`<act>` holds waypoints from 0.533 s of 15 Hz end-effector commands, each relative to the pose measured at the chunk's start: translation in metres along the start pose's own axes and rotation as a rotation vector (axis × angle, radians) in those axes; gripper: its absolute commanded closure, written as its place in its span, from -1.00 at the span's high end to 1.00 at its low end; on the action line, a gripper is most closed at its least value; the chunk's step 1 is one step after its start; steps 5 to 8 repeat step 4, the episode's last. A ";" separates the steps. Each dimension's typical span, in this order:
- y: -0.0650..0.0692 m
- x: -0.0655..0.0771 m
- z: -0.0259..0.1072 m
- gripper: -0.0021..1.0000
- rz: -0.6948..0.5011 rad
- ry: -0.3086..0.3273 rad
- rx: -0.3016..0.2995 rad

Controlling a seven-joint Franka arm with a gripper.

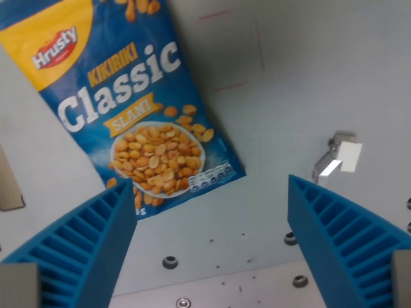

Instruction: Move in base negative y

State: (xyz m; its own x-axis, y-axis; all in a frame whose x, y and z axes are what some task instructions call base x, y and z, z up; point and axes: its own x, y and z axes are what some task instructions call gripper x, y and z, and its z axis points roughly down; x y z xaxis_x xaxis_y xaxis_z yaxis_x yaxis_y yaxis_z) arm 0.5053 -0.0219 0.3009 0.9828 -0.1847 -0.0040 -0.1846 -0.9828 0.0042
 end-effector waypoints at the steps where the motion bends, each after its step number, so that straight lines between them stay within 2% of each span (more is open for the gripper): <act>1: 0.013 0.011 -0.002 1.00 -0.015 -0.006 -0.005; 4: 0.028 0.017 -0.002 1.00 -0.015 -0.006 -0.005; 8: 0.028 0.017 -0.002 1.00 -0.015 -0.006 -0.005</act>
